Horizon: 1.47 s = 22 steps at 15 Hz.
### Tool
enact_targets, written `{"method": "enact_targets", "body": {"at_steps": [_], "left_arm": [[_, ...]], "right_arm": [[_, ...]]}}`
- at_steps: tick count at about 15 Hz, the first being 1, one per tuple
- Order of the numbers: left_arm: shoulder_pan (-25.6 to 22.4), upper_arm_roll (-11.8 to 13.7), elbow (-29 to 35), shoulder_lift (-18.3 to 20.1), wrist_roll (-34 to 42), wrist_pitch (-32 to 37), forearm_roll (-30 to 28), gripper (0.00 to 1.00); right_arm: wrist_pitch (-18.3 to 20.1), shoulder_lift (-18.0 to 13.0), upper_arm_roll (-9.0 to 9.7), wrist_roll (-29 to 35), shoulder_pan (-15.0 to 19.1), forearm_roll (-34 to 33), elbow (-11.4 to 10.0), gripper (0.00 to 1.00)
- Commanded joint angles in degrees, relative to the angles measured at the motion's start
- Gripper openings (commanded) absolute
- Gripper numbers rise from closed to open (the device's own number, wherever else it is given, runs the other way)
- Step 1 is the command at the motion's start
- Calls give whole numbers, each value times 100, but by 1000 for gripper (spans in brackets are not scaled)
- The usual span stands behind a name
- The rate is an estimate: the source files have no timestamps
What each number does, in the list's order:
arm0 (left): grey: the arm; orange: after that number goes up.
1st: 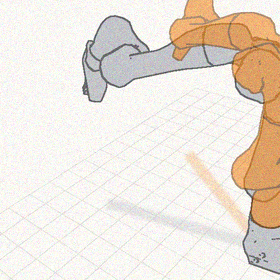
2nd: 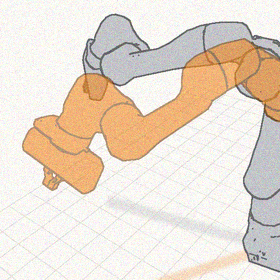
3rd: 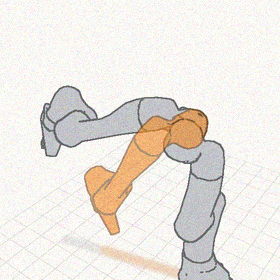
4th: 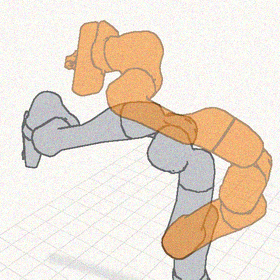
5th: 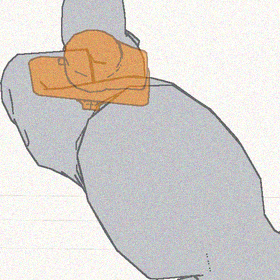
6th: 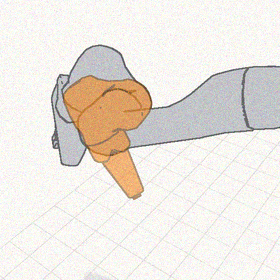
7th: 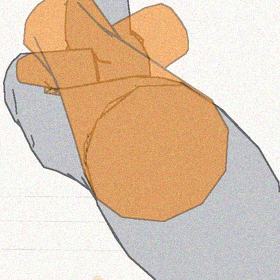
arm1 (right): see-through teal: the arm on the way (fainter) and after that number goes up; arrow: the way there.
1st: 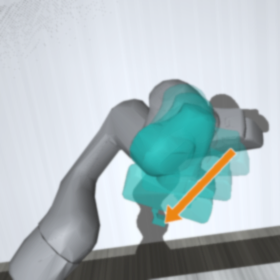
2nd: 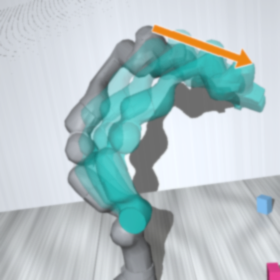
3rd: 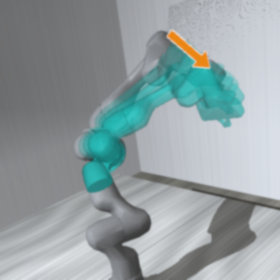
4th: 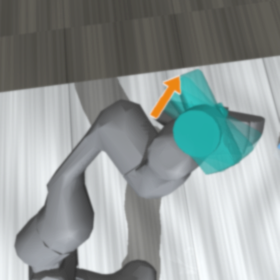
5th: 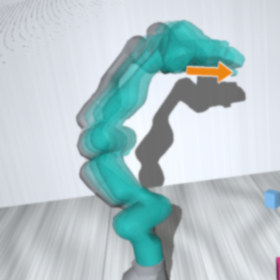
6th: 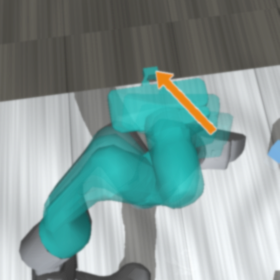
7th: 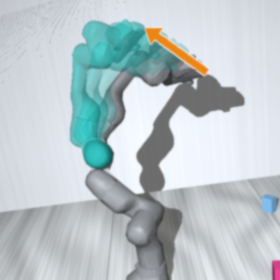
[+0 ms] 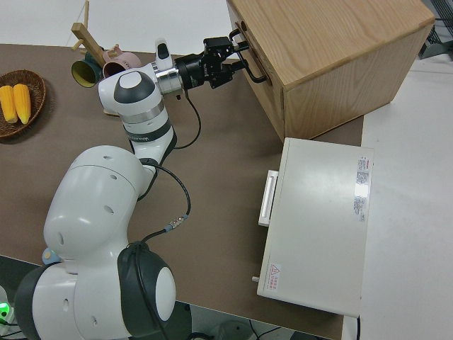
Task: Slide drawer open with right arm
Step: 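Close the right gripper on the black drawer handle, then pull the handle toward the robot with the right gripper, sliding the drawer out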
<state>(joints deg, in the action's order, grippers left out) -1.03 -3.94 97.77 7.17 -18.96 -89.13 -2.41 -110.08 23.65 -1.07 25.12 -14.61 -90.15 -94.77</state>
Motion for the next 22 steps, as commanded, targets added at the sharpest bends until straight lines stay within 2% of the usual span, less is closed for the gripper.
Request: {"method": "enact_targets", "body": {"at_steps": [1, 2, 5, 10, 15, 16, 17, 22], "left_arm": [[6, 25, -21, 48, 51, 89, -5, 993], [6, 25, -21, 48, 51, 98, -5, 993], [6, 25, -21, 48, 51, 89, -5, 993], [6, 25, -21, 48, 51, 98, -5, 993], [6, 25, -21, 48, 51, 89, -5, 993], [6, 25, -21, 48, 51, 98, -5, 993], [6, 25, -21, 48, 51, 89, -5, 993], [6, 25, -21, 48, 51, 89, -5, 993]], "right_arm": [[-111, 8, 10, 239, 46, -187, -33, 47], [-102, 17, 10, 247, 46, -161, -33, 1], [30, 8, 89, 239, -7, -108, -42, 0], [486, -10, 299, 195, -112, 120, -42, 0], [1268, -45, 870, 90, -148, 358, -15, 0], [1539, -54, 1089, 54, -148, 419, 2, 0], [1716, -54, 1222, 54, -148, 515, 20, 0], [2349, -71, 1688, 54, -262, 831, 64, 0]]}}
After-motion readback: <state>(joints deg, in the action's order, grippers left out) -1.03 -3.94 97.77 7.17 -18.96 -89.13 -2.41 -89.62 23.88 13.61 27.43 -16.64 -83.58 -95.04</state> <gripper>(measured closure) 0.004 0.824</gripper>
